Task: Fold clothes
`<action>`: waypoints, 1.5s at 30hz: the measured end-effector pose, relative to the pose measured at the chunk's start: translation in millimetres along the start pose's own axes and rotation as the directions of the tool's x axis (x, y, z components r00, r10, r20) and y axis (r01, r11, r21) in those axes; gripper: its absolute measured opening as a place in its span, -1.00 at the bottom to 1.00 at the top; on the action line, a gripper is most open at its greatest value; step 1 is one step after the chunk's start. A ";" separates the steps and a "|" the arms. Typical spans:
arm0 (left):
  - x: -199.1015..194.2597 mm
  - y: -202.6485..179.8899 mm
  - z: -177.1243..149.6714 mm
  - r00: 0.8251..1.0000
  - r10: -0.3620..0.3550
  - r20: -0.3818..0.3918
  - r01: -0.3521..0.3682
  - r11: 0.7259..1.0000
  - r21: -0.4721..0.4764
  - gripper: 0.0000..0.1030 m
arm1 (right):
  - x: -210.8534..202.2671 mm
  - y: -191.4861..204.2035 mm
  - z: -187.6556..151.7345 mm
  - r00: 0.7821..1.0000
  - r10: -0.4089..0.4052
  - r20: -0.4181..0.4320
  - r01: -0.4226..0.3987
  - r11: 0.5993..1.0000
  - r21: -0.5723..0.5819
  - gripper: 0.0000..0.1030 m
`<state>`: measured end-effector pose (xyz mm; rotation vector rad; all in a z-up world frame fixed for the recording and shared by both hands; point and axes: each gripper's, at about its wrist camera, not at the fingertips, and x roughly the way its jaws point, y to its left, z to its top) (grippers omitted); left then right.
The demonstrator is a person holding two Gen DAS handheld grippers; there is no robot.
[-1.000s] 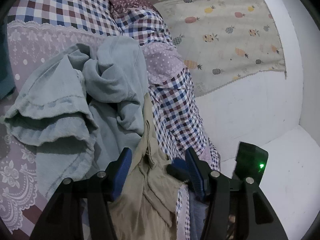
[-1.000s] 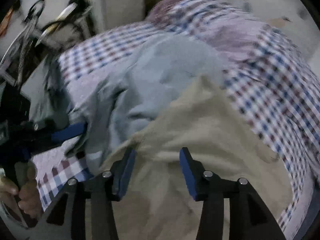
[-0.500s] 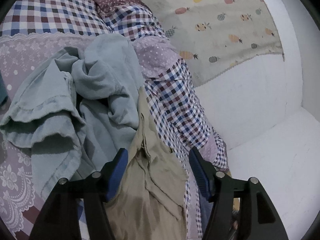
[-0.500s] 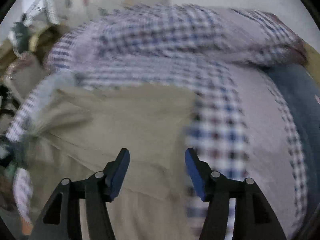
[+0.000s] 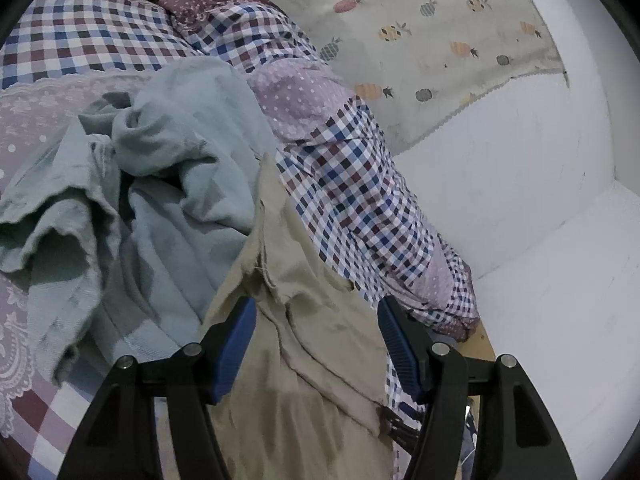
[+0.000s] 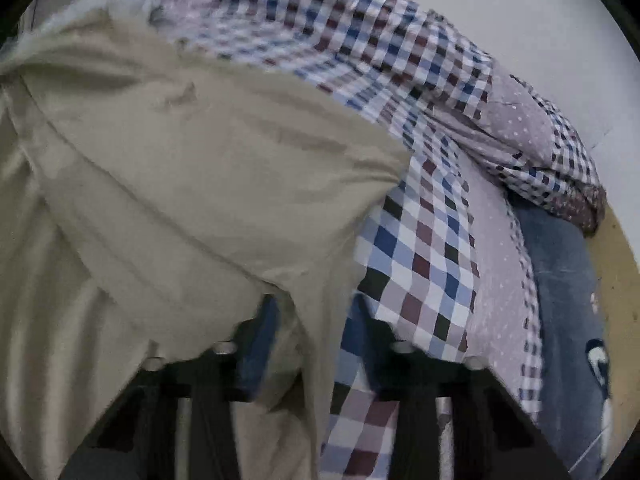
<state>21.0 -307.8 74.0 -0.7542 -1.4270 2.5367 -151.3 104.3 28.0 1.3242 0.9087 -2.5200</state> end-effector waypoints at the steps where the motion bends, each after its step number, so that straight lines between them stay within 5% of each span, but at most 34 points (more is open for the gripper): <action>1: 0.8 -1.0 -0.5 1.000 0.002 -0.001 -0.002 1.000 0.002 0.29 | 6.9 -0.6 -1.8 1.000 -0.002 -0.016 0.002 1.000 -0.002 -0.66; 3: 2.4 -2.9 -1.4 1.000 0.005 -0.002 -0.005 1.000 0.007 0.29 | 14.1 -7.1 -7.5 1.000 0.018 -0.025 -0.018 1.000 0.024 -0.96; 5: 3.1 -1.6 -2.0 1.000 0.012 -0.003 -0.012 1.000 0.004 0.29 | 12.2 -29.9 -16.1 0.997 0.073 0.001 -0.073 0.988 0.138 -0.97; 16: 5.4 1.5 -2.2 1.000 0.022 -0.002 -0.022 1.000 -0.007 0.29 | 41.5 -122.2 -70.7 0.940 0.330 0.082 -0.312 0.744 0.591 -0.96; 23: 5.6 1.9 -2.2 1.000 0.012 0.006 -0.012 1.000 -0.025 0.29 | 17.6 -122.8 -66.6 0.950 0.304 0.072 -0.294 0.793 0.533 -0.91; 30: 2.6 0.3 -1.4 1.000 0.010 0.007 -0.010 1.000 -0.017 0.29 | 0.2 -123.3 -62.8 0.959 0.279 0.046 -0.264 0.826 0.499 -0.37; 37: 0.7 1.8 0.0 1.000 0.017 0.010 -0.017 1.000 -0.015 0.29 | -15.4 -124.7 -40.6 0.949 0.276 0.151 -0.314 0.807 0.500 -0.31; 42: 1.5 -1.9 0.2 1.000 0.018 0.007 -0.018 1.000 -0.005 0.29 | 38.0 -116.1 -46.8 0.958 0.288 0.019 -0.253 0.806 0.536 -0.34; 45: -4.7 -4.4 1.7 1.000 0.016 0.013 -0.016 1.000 0.008 0.29 | 34.2 -132.6 -72.4 0.970 0.241 0.026 -0.200 0.735 0.648 -0.25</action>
